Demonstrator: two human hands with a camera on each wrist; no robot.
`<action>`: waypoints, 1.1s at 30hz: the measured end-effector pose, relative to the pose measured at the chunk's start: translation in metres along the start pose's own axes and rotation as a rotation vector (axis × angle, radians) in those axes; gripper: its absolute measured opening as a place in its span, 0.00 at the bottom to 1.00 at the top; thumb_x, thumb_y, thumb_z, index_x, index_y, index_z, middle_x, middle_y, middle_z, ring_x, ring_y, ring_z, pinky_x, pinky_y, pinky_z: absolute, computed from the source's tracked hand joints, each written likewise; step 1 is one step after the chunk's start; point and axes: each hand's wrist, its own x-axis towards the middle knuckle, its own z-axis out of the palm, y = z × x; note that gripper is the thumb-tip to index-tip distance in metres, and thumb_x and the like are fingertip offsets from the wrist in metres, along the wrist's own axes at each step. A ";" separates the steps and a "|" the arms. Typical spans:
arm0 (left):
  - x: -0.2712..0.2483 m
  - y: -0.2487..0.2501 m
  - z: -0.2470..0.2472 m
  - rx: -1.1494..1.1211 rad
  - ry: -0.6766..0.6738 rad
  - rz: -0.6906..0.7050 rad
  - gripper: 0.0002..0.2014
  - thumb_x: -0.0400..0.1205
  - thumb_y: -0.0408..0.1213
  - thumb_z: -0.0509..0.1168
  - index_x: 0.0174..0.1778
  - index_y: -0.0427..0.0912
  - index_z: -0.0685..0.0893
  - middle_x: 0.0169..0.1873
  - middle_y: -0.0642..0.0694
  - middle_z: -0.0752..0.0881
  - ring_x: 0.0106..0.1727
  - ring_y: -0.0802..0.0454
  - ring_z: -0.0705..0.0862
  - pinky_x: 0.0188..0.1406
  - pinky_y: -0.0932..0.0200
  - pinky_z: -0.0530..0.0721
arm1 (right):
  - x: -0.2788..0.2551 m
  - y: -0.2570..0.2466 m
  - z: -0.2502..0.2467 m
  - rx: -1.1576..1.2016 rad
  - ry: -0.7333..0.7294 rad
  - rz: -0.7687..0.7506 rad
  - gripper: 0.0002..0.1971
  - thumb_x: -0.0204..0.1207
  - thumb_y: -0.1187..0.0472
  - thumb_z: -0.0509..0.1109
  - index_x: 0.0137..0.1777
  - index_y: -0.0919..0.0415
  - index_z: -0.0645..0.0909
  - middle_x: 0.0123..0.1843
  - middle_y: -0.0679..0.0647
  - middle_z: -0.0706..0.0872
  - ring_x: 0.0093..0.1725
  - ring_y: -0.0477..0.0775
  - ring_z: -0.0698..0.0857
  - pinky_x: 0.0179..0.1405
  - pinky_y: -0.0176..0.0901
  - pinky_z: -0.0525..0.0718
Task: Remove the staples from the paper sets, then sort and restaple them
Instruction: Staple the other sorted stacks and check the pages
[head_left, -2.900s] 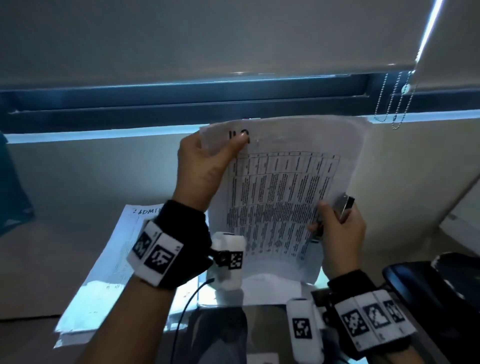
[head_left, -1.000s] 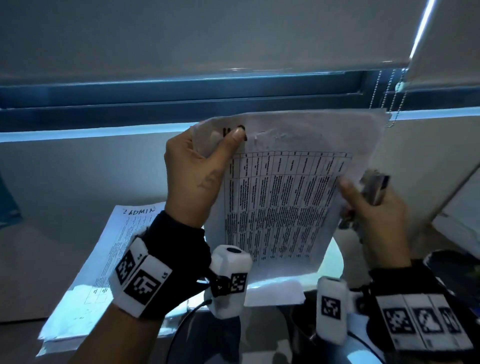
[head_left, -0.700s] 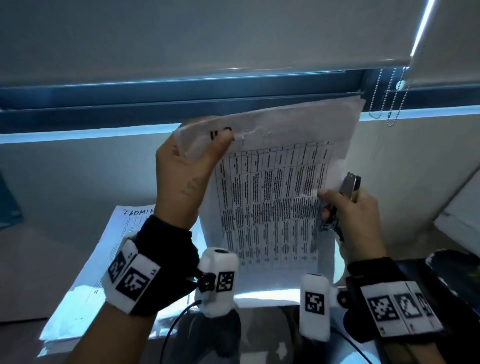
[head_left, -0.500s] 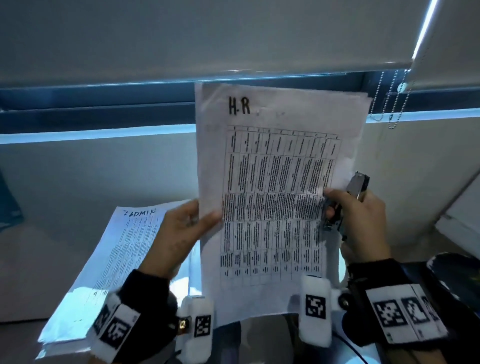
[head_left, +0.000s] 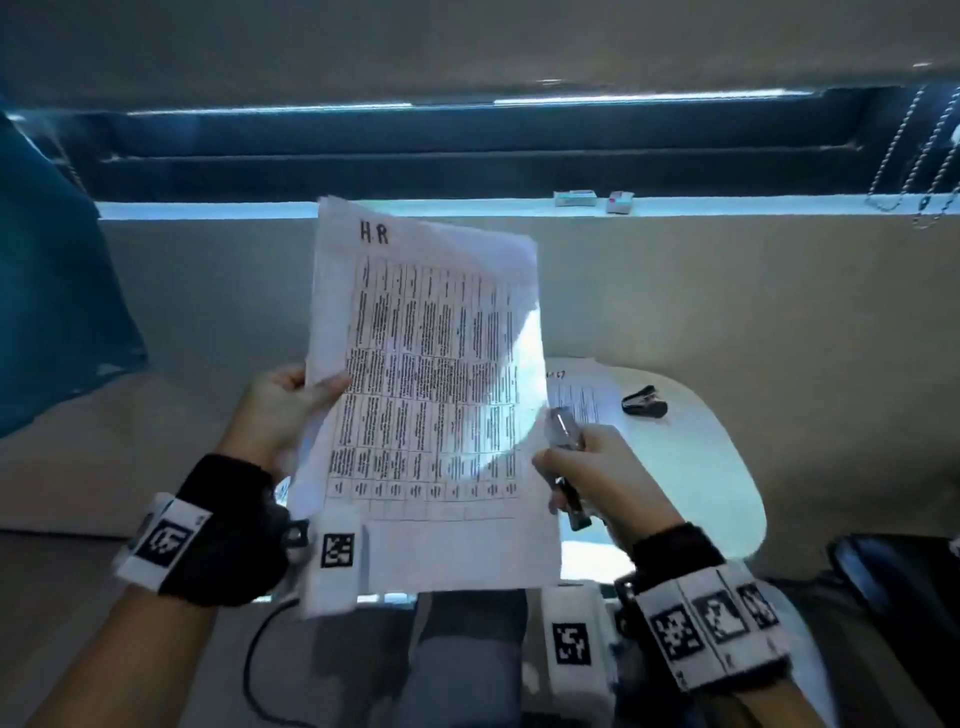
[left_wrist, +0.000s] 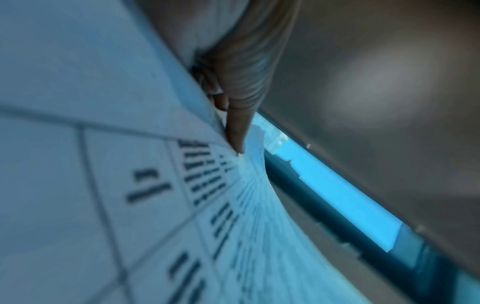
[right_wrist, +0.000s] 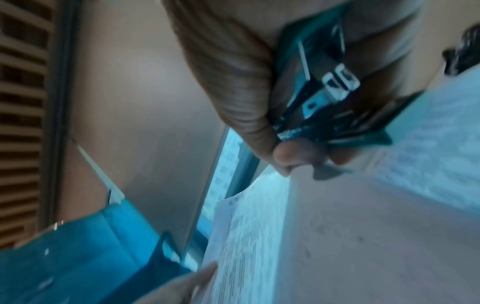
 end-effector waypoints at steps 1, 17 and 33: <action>0.010 -0.006 -0.014 0.099 0.041 0.004 0.03 0.78 0.27 0.66 0.42 0.37 0.83 0.28 0.46 0.90 0.28 0.53 0.88 0.32 0.56 0.88 | 0.006 0.002 0.015 -0.018 -0.007 0.013 0.08 0.71 0.74 0.63 0.33 0.64 0.72 0.25 0.58 0.75 0.21 0.51 0.76 0.26 0.45 0.75; 0.058 -0.064 -0.082 0.903 0.294 -0.222 0.20 0.74 0.35 0.74 0.60 0.32 0.84 0.59 0.35 0.84 0.61 0.40 0.80 0.61 0.53 0.75 | 0.048 0.039 0.115 -0.342 -0.108 0.214 0.16 0.81 0.65 0.60 0.31 0.55 0.64 0.33 0.48 0.70 0.33 0.44 0.73 0.30 0.29 0.72; 0.061 -0.040 0.107 0.814 -0.490 -0.429 0.10 0.80 0.41 0.68 0.51 0.39 0.81 0.45 0.45 0.84 0.38 0.53 0.80 0.33 0.61 0.75 | 0.059 0.069 -0.011 -0.477 0.270 0.371 0.11 0.74 0.56 0.72 0.44 0.59 0.72 0.45 0.59 0.81 0.48 0.59 0.81 0.49 0.45 0.78</action>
